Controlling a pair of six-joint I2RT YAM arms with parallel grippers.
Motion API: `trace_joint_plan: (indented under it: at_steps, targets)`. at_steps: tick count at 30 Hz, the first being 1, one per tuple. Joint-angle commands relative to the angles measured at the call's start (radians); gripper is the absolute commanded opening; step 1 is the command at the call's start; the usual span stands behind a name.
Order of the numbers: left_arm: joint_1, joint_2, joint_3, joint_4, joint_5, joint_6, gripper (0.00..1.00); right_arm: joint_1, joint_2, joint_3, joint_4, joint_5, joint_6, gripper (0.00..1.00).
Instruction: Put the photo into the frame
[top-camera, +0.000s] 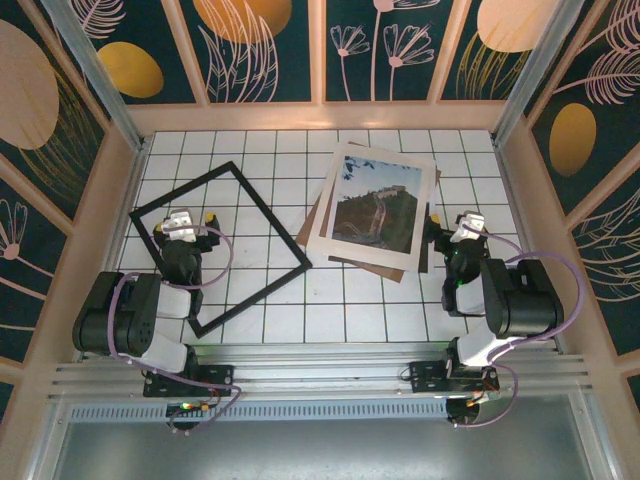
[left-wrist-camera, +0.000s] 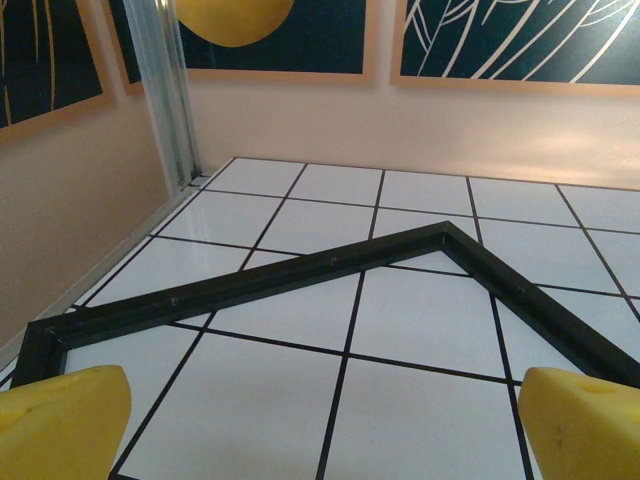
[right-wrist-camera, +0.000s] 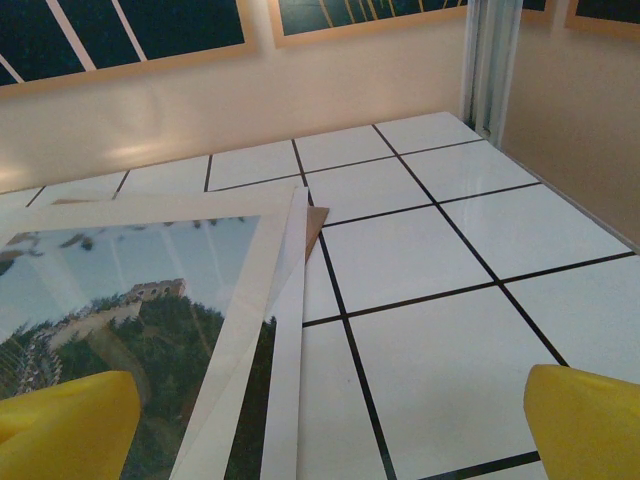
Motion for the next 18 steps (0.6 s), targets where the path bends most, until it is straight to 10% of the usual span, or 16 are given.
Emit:
trace_joint_plan:
  at_steps: [1, 14, 18]
  targets:
    - [0.008, 0.003, -0.003, 0.045, -0.016, -0.014, 0.99, 0.012, 0.000, 0.002, 0.069, 0.038, -0.004, 0.99]
    - [0.007, -0.354, 0.181, -0.613, -0.259, -0.318, 0.99, 0.057, -0.412, -0.012, -0.198, 0.213, 0.079, 0.99]
    - [0.007, -0.432, 0.252, -0.809, -0.110, -0.479, 0.99, 0.078, -0.523, 0.093, -0.473, 0.142, 0.204, 0.96]
